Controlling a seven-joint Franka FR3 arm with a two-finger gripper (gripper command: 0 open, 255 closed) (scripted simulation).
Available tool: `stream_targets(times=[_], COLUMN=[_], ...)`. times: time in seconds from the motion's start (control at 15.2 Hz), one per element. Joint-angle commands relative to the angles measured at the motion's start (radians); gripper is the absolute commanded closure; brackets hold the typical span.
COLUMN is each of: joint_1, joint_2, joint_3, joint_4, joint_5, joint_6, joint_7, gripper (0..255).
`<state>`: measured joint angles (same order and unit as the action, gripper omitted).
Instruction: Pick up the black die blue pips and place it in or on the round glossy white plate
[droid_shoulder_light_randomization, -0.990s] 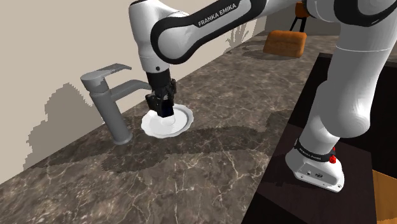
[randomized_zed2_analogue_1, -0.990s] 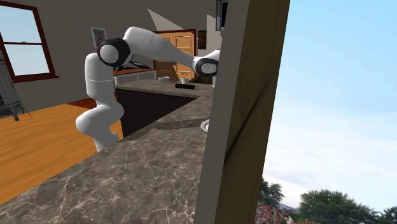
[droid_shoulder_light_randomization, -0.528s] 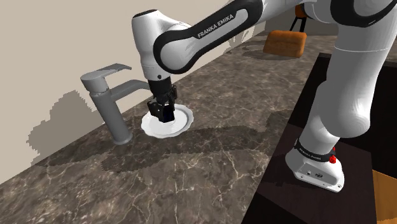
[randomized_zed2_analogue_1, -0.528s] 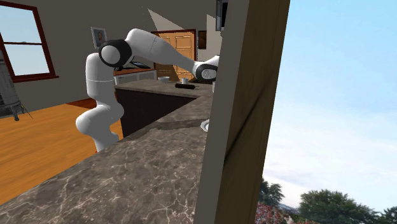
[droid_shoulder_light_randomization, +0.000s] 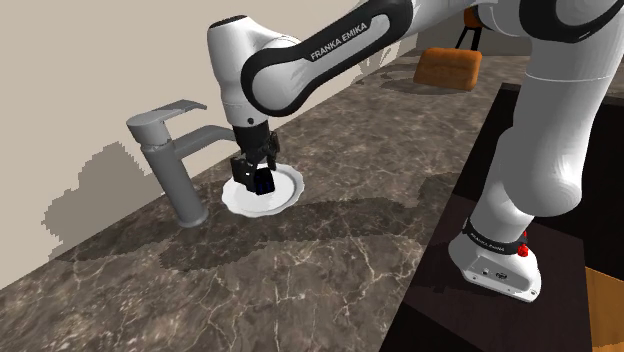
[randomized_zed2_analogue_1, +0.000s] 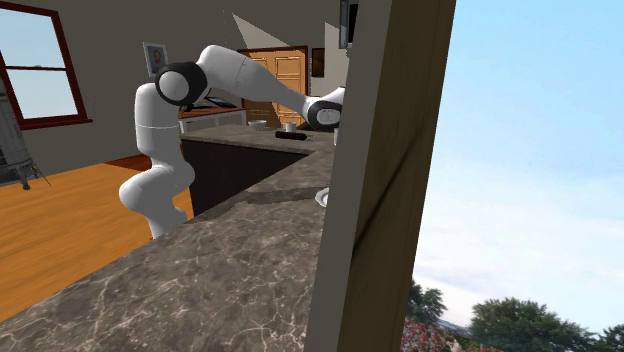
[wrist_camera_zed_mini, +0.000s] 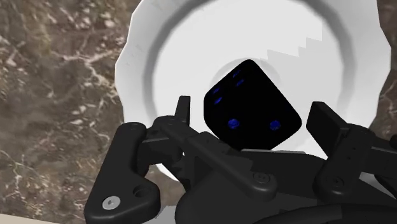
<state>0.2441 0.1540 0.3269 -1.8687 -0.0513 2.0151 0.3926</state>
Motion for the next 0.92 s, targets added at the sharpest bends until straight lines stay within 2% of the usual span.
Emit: stream_targets(times=[0.0,0.07,0.33,0.86], joint_1=[0.000,0.000,-0.002,-0.002], joint_2=[0.000,0.000,-0.028,-0.028], joint_3=[0.000,0.000,0.002,0.002], joint_4=[0.000,0.000,0.093,0.093], joint_5=[0.000,0.000,0.012,0.012], joint_6=[0.000,0.000,-0.120,-0.120], joint_7=[0.000,0.000,-0.008,-0.008], gripper=[0,0,0,0])
